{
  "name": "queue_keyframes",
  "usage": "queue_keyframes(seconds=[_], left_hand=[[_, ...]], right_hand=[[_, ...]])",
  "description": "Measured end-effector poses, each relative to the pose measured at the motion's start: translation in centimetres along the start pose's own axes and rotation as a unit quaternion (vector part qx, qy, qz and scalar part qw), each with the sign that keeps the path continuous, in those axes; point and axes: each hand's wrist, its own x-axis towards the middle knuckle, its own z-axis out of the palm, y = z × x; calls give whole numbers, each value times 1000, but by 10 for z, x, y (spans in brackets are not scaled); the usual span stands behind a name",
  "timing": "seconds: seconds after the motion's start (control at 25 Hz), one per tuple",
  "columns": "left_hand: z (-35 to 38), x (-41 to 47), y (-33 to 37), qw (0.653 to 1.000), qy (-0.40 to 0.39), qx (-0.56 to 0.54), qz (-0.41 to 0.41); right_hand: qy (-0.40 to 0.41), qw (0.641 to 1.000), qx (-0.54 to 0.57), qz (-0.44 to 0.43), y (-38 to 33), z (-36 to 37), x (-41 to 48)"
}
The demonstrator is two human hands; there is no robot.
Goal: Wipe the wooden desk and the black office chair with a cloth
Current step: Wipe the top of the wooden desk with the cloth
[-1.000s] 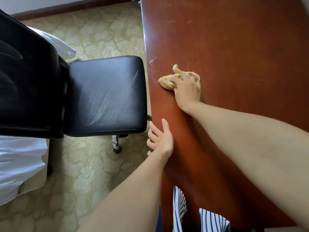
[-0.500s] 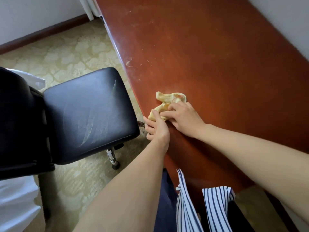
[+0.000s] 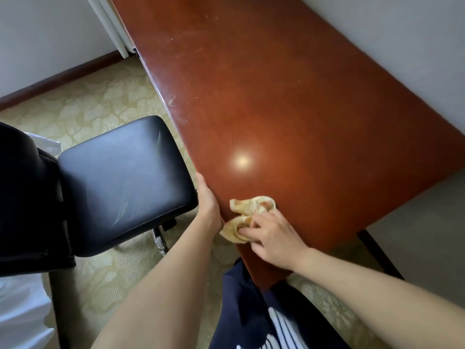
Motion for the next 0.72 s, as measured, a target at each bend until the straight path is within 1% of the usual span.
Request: queue_keyframes(seconds=[0.08,0.16,0.24,0.32,0.44,0.52,0.56,0.64,0.72], left_hand=[[5,-1,1,999,19,36,-1],[14,-1,2,991,59,118,20],[15,4,2,977,86,189,42],[11,14,5,970,88,223,48],[2,35,18,964,58,255,50],[-4,48,33,959,28,277,61],[-8,56,43,956,10,284,70],[-19,73,65,954,-43,287,80],[-31,91,88,947,-106,297,64]], right_hand=[[-4,1000,10,-14,0,-1,-26],[-15,999,0,-29,8,-4,-46],[-8,999,-23,-27,21,-11,-53],[22,999,-32,19,35,-19,-47],[71,985,-45,148,56,-26,-11],[107,960,-51,253,67,-27,25],[125,941,-52,309,71,-25,44],[162,892,-60,418,71,-19,82],[211,837,-73,500,62,-9,120]])
